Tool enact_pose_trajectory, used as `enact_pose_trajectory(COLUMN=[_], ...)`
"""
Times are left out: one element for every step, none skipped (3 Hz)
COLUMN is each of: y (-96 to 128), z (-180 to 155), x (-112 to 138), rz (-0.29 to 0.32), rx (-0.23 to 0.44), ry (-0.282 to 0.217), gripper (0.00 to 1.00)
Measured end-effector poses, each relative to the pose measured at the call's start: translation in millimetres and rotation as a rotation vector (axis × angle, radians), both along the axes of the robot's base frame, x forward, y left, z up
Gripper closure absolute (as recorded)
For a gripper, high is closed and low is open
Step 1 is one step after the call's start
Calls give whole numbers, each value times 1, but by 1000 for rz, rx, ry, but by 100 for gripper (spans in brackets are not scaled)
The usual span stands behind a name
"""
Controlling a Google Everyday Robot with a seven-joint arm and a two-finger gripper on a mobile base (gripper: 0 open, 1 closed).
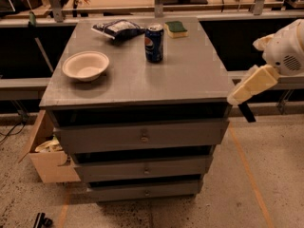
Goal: Knock pepsi can over
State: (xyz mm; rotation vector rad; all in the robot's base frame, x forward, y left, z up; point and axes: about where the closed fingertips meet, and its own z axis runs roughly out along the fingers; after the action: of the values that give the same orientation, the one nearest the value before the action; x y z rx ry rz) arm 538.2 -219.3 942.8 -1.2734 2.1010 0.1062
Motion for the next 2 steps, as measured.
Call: enact_pose_trajectory(y=[17, 15], z=[-22, -9], x=[45, 64], rz=[-63, -97], rx=[128, 146], ry=[-54, -133], gripper=[0, 0])
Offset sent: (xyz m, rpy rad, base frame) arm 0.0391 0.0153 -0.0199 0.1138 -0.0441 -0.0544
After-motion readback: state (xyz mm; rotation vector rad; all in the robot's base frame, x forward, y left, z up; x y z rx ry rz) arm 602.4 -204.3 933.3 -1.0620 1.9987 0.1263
